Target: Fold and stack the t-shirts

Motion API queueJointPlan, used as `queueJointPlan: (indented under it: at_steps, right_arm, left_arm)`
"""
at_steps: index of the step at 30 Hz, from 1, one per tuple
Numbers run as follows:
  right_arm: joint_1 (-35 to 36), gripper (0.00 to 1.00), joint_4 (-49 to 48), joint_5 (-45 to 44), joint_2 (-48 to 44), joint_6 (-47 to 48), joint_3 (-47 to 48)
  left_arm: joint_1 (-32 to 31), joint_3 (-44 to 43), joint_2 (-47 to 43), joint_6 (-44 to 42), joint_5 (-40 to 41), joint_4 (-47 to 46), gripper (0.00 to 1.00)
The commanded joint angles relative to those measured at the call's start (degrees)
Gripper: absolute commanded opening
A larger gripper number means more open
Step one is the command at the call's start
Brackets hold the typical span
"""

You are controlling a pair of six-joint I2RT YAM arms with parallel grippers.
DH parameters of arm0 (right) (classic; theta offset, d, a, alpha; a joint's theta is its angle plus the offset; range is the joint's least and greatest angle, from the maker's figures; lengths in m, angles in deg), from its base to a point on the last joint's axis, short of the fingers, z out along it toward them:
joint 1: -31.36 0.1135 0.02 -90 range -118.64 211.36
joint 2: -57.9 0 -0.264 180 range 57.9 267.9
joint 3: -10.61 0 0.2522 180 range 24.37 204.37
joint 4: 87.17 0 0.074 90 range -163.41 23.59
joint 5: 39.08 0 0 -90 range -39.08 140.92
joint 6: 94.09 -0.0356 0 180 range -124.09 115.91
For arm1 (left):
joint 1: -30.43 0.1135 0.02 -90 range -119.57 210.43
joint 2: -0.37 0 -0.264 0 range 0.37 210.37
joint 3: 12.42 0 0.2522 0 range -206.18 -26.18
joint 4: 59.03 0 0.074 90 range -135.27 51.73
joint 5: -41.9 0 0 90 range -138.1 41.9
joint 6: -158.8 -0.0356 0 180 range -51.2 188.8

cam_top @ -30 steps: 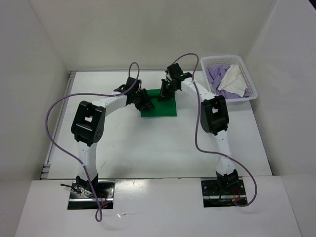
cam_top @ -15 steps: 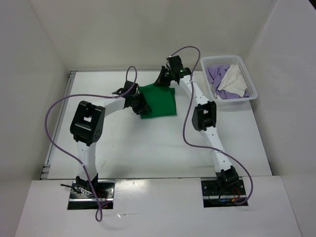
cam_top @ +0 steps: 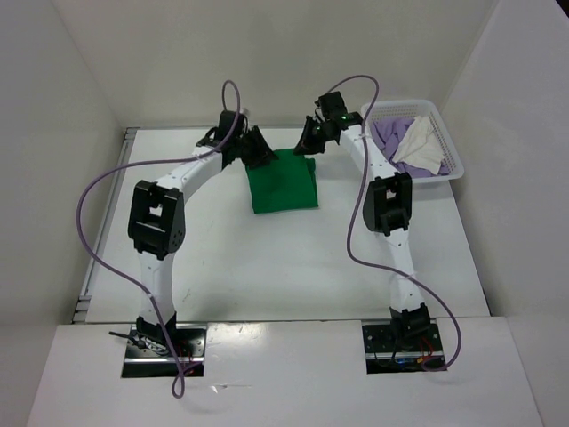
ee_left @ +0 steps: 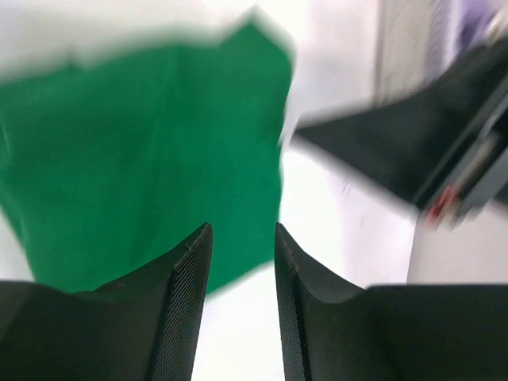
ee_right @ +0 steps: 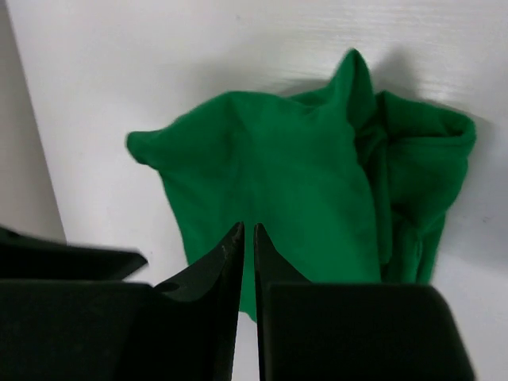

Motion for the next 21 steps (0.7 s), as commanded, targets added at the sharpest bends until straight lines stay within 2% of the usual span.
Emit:
queueJointPlan:
  at_steps: [1, 5, 8, 21]
  right_arm:
    - [0.4, 0.14, -2.1, 2.0, -1.0, 1.6, 0.2]
    - [-1.5, 0.10, -0.2, 2.6, 7.9, 1.0, 13.9]
    - [-3.8, 0.10, -2.7, 4.2, 11.6, -1.8, 14.2]
    - [-4.9, 0.09, 0.6, 0.5, 15.8, 0.6, 13.6]
  left_arm:
    - [2.0, -9.2, 7.0, -0.9, 1.5, -0.2, 0.45]
    - [4.2, -18.6, 16.0, -0.9, 2.2, 0.9, 0.45]
    - [5.6, -24.6, 21.1, -0.3, 1.4, 2.2, 0.45]
    - [6.7, -23.0, 23.8, -2.1, 5.7, -1.4, 0.46]
